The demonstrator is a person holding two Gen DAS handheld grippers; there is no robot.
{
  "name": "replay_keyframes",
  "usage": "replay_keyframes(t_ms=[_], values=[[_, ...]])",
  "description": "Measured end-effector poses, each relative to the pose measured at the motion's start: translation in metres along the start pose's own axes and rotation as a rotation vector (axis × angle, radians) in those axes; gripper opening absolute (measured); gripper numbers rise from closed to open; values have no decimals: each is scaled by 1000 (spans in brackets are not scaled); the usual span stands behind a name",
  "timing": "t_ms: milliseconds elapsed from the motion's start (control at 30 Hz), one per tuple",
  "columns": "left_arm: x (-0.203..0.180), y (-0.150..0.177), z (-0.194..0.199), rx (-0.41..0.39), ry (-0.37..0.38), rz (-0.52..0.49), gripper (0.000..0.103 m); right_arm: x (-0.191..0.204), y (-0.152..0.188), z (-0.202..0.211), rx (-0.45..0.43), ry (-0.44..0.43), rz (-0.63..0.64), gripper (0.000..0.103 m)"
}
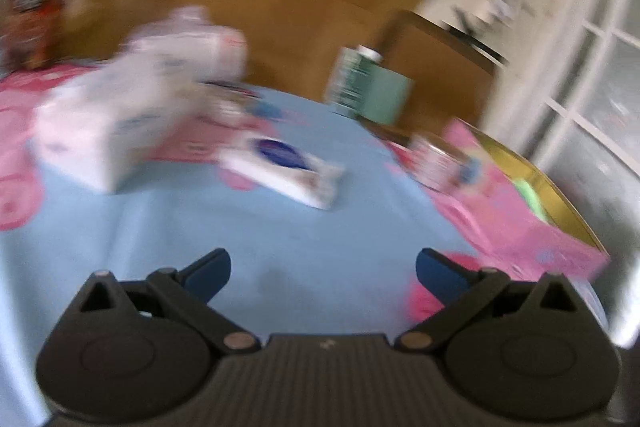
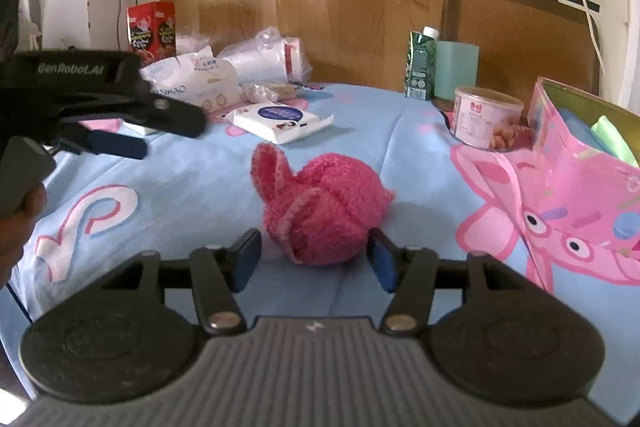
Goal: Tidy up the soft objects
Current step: 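Move the right gripper toward the pink fuzzy bunny toy, then grasp the pink bunny with the right gripper and drop it into the tin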
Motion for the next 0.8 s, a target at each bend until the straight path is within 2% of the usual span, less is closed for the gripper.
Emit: replay_keyframes(t_ms=[100, 167, 267, 300, 467, 600, 633, 667, 733, 800], values=[[-34, 6, -20, 72, 58, -59, 90, -5, -1, -5, -3, -4, -14, 58], [-50, 12, -37, 123, 66, -90, 70, -6, -2, -6, -12, -24, -20, 47], [-74, 9, -45, 149, 134, -85, 57, -19, -2, -2, -31, 18, -56, 45], [-86, 4, -44, 146, 159, -105, 55, -27, -2, 4, -53, 28, -78, 45], [-161, -25, -46, 90, 201, -255, 55, -81, -17, 51, -218, 166, -142, 45], [-224, -52, -71, 68, 220, -355, 56, -140, -26, 77, -270, 261, -232, 46], [-237, -59, -81, 57, 215, -364, 59, -157, -29, 79, -274, 282, -252, 46], [-249, -65, -91, 42, 198, -371, 68, -175, -33, 80, -278, 309, -272, 46], [-259, -75, -107, 18, 134, -371, 75, -209, -42, 77, -273, 374, -308, 52], [-258, -81, -115, 15, 95, -356, 75, -241, -46, 64, -228, 409, -325, 84]])
Point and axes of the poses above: each gripper's, at about its wrist camera, not at the fingertips, and z roughly against the way its jaws point, x to its left, y to its underside, the point moved 10 cm from there along -z, roughly the way its jaws point, and after that the axes turned 14 degrees about x, right-handed, at the moved point
